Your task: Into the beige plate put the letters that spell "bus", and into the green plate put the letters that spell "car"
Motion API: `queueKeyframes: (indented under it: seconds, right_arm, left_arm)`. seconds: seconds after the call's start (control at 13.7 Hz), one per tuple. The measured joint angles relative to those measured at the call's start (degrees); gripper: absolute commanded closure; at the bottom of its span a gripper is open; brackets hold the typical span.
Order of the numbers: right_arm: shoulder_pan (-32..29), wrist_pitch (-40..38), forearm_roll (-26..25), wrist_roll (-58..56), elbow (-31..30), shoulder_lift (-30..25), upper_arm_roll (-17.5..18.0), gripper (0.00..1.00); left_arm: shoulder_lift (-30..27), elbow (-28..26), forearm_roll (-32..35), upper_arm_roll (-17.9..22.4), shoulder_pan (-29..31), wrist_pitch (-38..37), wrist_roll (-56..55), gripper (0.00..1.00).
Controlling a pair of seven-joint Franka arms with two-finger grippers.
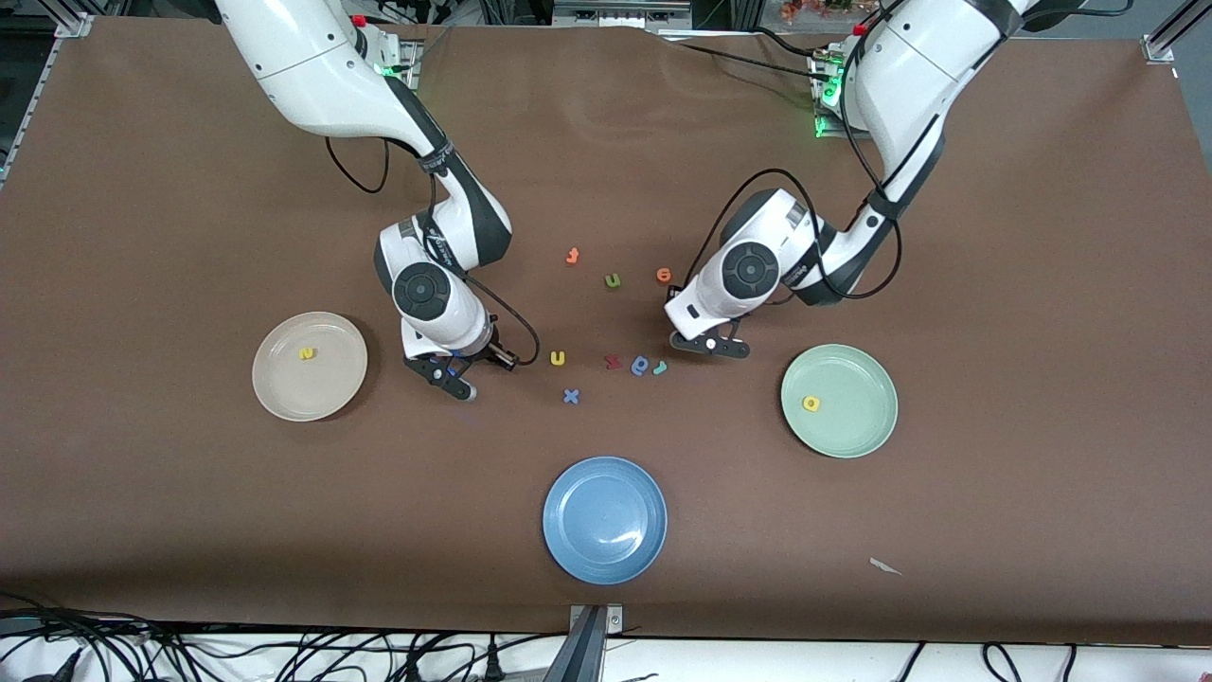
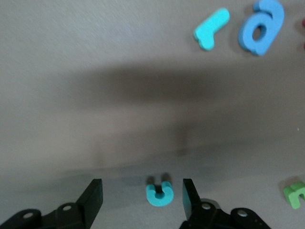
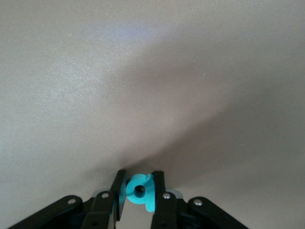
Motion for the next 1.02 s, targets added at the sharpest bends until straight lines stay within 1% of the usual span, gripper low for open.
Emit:
queueKeyframes:
  seconds: [0.15,0.22,0.29,0.36,0.51,0.58,0.73,0.8,0.87,0.95,1.02]
  right_arm:
    - [-0.54,-0.35,-0.01,-2.57,0.41,-0.28,-0.4,0.84]
    - [-1.46,-1.85,-0.01,-5.12,0.53,-1.04,-0.65,0.85]
    - [-2.92,-3.85,-0.01,-7.88,0.55,-2.19,-0.82,0.89]
    - [-4.65,-5.95,-0.02,-10.84,0.52,-3.45,-0.9,0.92]
    - [-8.57,-9.18,-0.58,-17.35,-0.05,-5.81,-1.05,0.91]
    - [-10.73,-9.83,-1.85,-20.42,-0.99,-6.9,-1.12,0.91]
    - [-15.06,-10.0,-4.87,-26.23,-4.02,-8.84,-1.2,0.91]
    - [-17.33,-10.0,-5.91,-29.23,-5.69,-9.65,-1.23,0.92]
    - [-19.56,-9.98,-6.45,-32.35,-7.22,-10.37,-1.26,0.91]
    - [-21.66,-9.96,-6.62,-35.37,-8.51,-10.89,-1.28,0.88]
    - [-23.49,-9.92,-6.64,-38.13,-9.49,-11.23,-1.3,0.61]
  left_arm:
    - [-0.07,-0.55,0.0,-0.05,-1.38,0.11,-1.67,0.33]
    - [-0.08,-0.75,0.0,-0.06,-1.95,0.34,-2.25,0.34]
    - [-0.09,-0.94,0.0,-0.05,-2.29,0.48,-2.58,0.39]
    - [-0.1,-1.16,0.22,-0.04,-2.41,0.62,-2.68,0.39]
    - [-0.11,-1.84,2.36,0.05,-2.42,0.89,-3.22,0.4]
    - [-0.11,-2.11,3.04,0.12,-2.41,1.16,-3.68,0.43]
    - [-0.12,-2.21,3.19,0.13,-2.4,2.03,-3.99,0.51]
    - [-0.13,-2.21,3.19,0.13,-2.4,2.21,-4.01,0.58]
    - [-0.21,-2.21,3.22,0.15,-2.39,2.24,-4.05,0.69]
    - [-0.35,-2.21,3.23,0.15,-2.39,2.25,-4.06,0.79]
    - [-0.41,-2.21,3.23,0.14,-2.4,2.25,-4.06,0.87]
